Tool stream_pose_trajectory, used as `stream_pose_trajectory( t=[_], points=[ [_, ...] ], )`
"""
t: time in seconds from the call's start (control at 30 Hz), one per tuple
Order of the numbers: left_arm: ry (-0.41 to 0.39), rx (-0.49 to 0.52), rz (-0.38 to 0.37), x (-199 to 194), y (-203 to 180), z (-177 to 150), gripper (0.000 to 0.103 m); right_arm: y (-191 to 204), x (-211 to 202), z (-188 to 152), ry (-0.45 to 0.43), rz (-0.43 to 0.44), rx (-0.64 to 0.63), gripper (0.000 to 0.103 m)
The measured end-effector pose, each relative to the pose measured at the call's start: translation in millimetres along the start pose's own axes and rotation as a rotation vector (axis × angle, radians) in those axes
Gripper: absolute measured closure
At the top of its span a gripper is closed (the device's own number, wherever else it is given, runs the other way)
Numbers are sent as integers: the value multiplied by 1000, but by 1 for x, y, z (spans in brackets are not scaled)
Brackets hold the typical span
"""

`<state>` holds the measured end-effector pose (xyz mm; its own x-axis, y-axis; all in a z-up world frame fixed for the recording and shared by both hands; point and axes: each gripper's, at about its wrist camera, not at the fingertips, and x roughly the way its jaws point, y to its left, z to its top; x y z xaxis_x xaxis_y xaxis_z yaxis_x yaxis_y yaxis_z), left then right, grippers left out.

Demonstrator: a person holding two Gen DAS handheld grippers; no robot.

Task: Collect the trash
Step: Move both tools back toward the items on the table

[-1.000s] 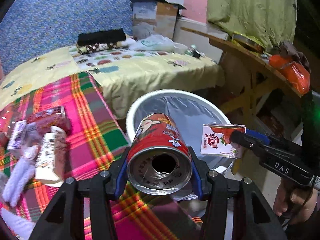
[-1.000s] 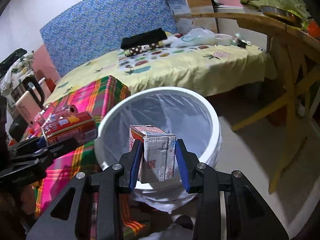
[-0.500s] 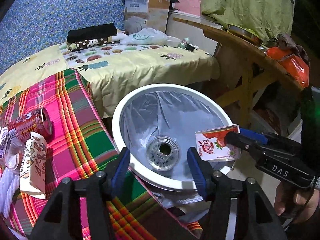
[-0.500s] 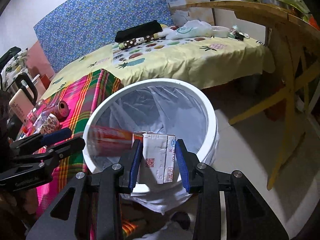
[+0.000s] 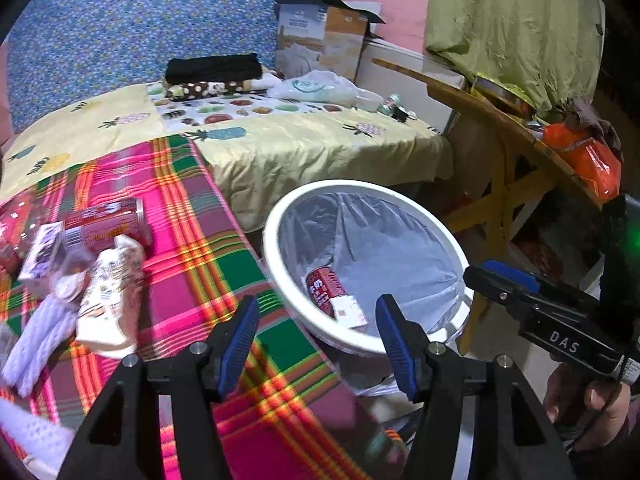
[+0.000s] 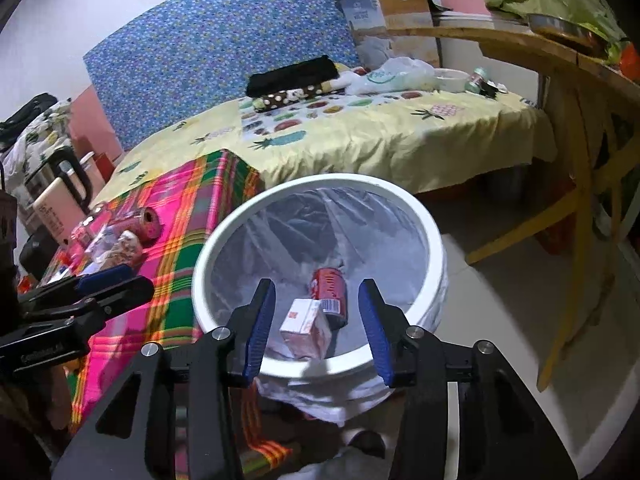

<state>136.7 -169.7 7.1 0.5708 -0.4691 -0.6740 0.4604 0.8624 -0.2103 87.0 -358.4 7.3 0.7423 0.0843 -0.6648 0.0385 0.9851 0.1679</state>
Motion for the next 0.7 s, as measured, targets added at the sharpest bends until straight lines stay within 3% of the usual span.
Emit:
stream_pose_trajectory(
  t=[0.7],
  points=[
    [-75, -119, 219, -80, 61, -58, 41, 82, -15, -20, 14, 192, -177, 56]
  ],
)
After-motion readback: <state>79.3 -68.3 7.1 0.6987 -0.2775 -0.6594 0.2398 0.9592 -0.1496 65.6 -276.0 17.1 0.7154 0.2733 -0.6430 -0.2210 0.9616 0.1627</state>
